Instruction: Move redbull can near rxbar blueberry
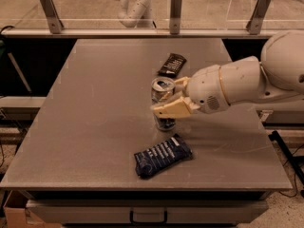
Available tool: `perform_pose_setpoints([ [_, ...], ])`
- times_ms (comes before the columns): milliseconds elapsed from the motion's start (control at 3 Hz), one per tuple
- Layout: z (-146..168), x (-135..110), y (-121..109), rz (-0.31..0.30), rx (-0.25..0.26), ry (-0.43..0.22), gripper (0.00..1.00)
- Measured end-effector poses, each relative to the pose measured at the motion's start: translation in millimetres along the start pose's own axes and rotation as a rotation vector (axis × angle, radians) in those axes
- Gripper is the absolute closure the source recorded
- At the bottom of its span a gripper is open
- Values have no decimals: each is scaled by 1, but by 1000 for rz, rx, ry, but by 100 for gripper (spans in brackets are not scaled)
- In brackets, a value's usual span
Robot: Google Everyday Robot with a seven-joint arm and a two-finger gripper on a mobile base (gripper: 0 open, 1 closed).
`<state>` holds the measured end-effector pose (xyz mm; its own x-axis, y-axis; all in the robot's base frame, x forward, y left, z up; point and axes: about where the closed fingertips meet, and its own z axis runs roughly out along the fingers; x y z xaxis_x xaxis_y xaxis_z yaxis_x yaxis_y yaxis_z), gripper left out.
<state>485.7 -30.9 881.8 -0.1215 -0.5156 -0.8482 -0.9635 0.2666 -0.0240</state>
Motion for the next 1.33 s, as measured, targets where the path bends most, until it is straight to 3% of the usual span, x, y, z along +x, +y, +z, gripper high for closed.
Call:
perform_pose_setpoints([
  [333,-1,3,2,1,-2,3,15],
  [667,-2,13,9,4,-7,17,0],
  [1000,-16,28,5,20,28,33,0],
  [1333,-79,57,-17,40,167,66,0],
])
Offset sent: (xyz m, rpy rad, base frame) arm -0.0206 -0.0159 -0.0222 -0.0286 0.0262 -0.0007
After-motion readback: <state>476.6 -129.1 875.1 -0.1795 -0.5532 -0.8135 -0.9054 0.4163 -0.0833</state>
